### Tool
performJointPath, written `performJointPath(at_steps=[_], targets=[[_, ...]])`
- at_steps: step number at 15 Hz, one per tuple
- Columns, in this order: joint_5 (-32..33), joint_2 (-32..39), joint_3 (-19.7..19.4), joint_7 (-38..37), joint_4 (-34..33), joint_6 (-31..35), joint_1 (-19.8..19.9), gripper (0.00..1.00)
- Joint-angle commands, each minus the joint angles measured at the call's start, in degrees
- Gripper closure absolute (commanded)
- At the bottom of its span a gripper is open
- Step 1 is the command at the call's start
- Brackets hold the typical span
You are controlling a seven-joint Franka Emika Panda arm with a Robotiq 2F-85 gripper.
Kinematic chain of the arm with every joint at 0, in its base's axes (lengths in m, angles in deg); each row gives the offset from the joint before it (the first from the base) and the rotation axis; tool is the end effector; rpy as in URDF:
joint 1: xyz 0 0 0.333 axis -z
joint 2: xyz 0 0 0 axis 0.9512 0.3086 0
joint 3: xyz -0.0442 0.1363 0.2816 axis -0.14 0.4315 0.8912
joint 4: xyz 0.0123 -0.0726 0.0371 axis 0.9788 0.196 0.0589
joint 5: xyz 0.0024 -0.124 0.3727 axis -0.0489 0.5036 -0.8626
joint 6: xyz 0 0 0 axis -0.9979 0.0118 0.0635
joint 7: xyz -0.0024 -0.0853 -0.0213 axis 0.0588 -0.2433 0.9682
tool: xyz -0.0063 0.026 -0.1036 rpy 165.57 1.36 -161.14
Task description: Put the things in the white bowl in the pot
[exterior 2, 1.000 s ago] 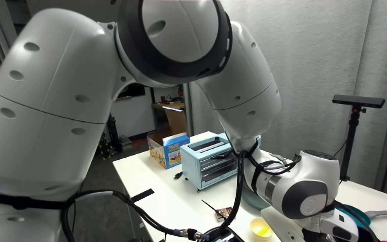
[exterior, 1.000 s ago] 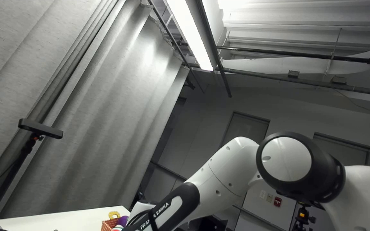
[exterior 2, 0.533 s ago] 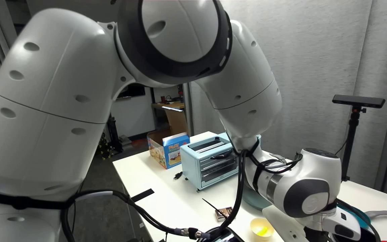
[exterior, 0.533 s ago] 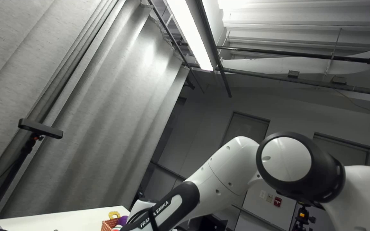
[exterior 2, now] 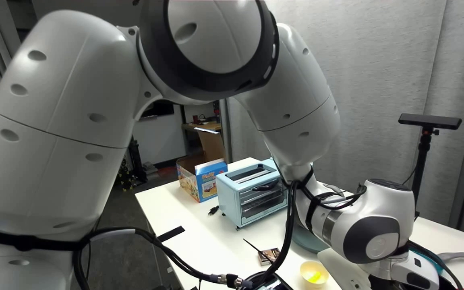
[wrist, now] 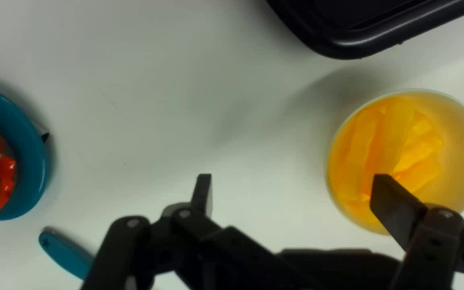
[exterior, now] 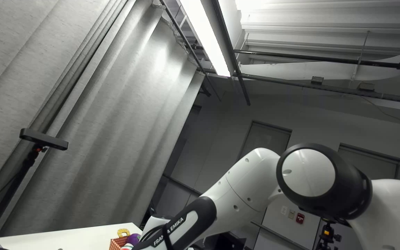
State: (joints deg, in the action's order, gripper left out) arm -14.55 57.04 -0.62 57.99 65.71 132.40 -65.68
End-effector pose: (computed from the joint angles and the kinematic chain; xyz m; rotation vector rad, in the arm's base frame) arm 0.5412 -0.1418 0.1510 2.9976 -0.6896 -0.1074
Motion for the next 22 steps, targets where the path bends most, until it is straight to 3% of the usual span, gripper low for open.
performJointPath(at_steps=[1,19,20,21,22], targets=[[0.14,0.21,-1.33,-0.49,-0.03,0.9,-0.72,0.0],[-0.4,2.64,0.03,0.02,-0.93,0.58,-2.06,0.0],[-0.63,2.62,0.37,0.15,-1.2,0.5,-2.04,0.07],[-0.74,2.6,0.61,0.26,-1.39,0.47,-2.06,0.26],[-0.84,2.56,0.87,0.38,-1.58,0.45,-2.05,0.35]])
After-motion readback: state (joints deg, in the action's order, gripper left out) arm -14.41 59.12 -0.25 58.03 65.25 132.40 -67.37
